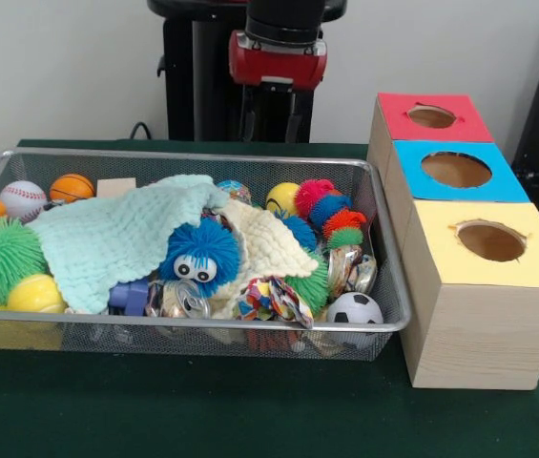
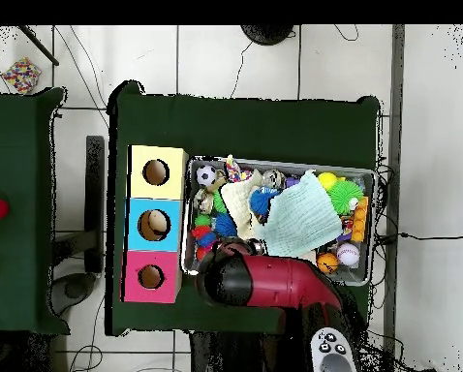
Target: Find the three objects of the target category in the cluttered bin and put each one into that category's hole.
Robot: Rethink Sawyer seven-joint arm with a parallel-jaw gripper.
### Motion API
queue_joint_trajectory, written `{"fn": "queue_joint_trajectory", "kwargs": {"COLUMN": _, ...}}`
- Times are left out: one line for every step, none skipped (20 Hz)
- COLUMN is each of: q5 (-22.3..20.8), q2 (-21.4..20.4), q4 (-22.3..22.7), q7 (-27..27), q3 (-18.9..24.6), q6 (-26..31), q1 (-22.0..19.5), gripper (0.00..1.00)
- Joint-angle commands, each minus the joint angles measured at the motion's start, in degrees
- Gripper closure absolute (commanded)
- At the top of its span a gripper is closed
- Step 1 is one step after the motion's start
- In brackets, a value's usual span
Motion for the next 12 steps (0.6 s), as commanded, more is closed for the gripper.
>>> {"fn": "queue_joint_trajectory", "kwargs": {"q5": -5.88, "q2": 5.17, "q4": -3.06, "q7": 0.76, "q3": 4.20, "q6": -3.42, "q1": -0.97, "gripper": 0.00}}
{"fn": "queue_joint_trajectory", "kwargs": {"q5": -6.18, "q2": 5.85, "q4": -3.32, "q7": 0.74, "q3": 4.34, "q6": -3.53, "q1": -1.26, "gripper": 0.00}}
{"fn": "queue_joint_trajectory", "kwargs": {"q5": -6.31, "q2": 6.30, "q4": -3.18, "q7": 0.89, "q3": 4.69, "q6": -3.88, "q1": -1.77, "gripper": 0.00}}
{"fn": "queue_joint_trajectory", "kwargs": {"q5": -6.35, "q2": 6.68, "q4": -3.24, "q7": 1.09, "q3": 5.02, "q6": -4.07, "q1": -2.13, "gripper": 0.00}}
{"fn": "queue_joint_trajectory", "kwargs": {"q5": -6.37, "q2": 6.83, "q4": -2.99, "q7": 1.44, "q3": 5.28, "q6": -4.48, "q1": -2.48, "gripper": 0.00}}
{"fn": "queue_joint_trajectory", "kwargs": {"q5": -6.31, "q2": 6.80, "q4": -2.72, "q7": 1.83, "q3": 5.58, "q6": -4.85, "q1": -2.74, "gripper": 0.00}}
{"fn": "queue_joint_trajectory", "kwargs": {"q5": -6.29, "q2": 6.90, "q4": -2.43, "q7": 2.23, "q3": 5.81, "q6": -5.29, "q1": -3.06, "gripper": 0.00}}
{"fn": "queue_joint_trajectory", "kwargs": {"q5": -6.26, "q2": 7.02, "q4": -2.14, "q7": 2.61, "q3": 6.03, "q6": -5.84, "q1": -3.36, "gripper": 0.00}}
{"fn": "queue_joint_trajectory", "kwargs": {"q5": -6.49, "q2": 7.36, "q4": -2.16, "q7": 2.82, "q3": 6.01, "q6": -6.31, "q1": -3.46, "gripper": 0.00}}
{"fn": "queue_joint_trajectory", "kwargs": {"q5": -6.84, "q2": 7.63, "q4": -2.44, "q7": 3.05, "q3": 5.56, "q6": -6.38, "q1": -3.12, "gripper": 0.00}}
{"fn": "queue_joint_trajectory", "kwargs": {"q5": -7.31, "q2": 7.82, "q4": -3.07, "q7": 3.16, "q3": 4.68, "q6": -6.12, "q1": -2.32, "gripper": 0.00}}
{"fn": "queue_joint_trajectory", "kwargs": {"q5": -7.76, "q2": 7.86, "q4": -3.63, "q7": 3.25, "q3": 3.72, "q6": -5.68, "q1": -1.42, "gripper": 0.00}}
